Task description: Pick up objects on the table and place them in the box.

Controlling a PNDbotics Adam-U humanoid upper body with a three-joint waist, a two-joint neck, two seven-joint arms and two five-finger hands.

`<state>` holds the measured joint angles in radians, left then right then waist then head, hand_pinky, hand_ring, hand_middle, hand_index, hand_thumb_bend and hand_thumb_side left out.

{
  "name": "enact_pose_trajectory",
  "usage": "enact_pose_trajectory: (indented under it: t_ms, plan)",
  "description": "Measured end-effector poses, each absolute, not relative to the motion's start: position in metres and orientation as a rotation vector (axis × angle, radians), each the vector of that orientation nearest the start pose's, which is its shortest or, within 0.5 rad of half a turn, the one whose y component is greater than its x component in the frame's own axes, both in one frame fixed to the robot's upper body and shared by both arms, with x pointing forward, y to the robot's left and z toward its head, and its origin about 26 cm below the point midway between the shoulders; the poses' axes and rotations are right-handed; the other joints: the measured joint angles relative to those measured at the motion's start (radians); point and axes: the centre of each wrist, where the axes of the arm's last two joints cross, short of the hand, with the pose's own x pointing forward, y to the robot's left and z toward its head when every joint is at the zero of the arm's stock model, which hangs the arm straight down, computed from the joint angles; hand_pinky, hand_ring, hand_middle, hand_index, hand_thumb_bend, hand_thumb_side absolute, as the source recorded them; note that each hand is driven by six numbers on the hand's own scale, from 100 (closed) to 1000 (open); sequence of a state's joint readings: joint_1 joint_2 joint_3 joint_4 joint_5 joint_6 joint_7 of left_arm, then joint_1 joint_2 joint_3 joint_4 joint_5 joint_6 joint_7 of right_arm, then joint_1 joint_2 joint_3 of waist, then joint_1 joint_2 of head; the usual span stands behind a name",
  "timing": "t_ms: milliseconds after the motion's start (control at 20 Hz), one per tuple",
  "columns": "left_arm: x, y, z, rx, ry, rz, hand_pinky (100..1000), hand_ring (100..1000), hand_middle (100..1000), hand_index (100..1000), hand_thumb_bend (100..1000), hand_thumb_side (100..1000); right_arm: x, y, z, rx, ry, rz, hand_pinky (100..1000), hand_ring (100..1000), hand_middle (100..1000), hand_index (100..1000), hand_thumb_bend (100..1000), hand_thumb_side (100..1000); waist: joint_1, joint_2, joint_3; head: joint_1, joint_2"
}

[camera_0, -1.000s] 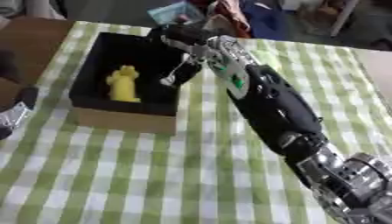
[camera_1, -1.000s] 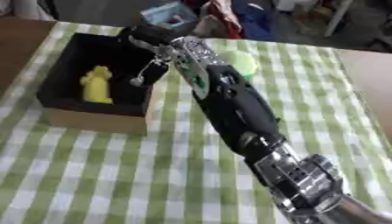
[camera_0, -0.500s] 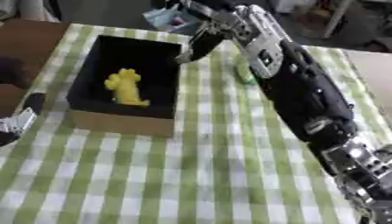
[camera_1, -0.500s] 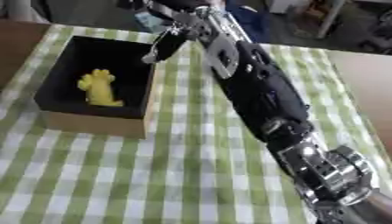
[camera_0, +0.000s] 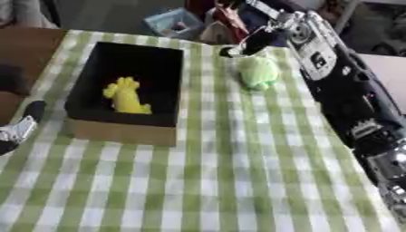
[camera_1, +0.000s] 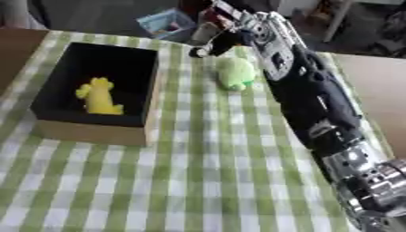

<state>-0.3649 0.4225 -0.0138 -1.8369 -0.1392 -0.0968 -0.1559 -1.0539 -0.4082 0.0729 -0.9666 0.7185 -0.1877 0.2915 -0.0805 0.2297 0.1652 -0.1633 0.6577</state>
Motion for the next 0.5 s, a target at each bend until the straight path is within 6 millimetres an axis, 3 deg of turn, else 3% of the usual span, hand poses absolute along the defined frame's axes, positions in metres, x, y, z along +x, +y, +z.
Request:
enact_pose_trajectory:
  t_ms: [200, 500]
  plan:
    - [0.329, 0.281, 0.192, 0.312, -2.184, -0.731, 700, 575, 574, 737, 338, 100, 0.49, -0.281, 0.235, -0.805, -1.671, 1.158, 754, 827, 776, 894, 594, 166, 0.002, 0.005, -0.004, -0.004, -0.003]
    - [0.329, 0.281, 0.192, 0.314, -2.185, -0.73, 700, 574, 573, 737, 338, 100, 0.493, -0.294, 0.209, -0.751, -1.545, 1.145, 764, 838, 786, 908, 605, 176, 0.009, 0.01, -0.008, -0.007, -0.009]
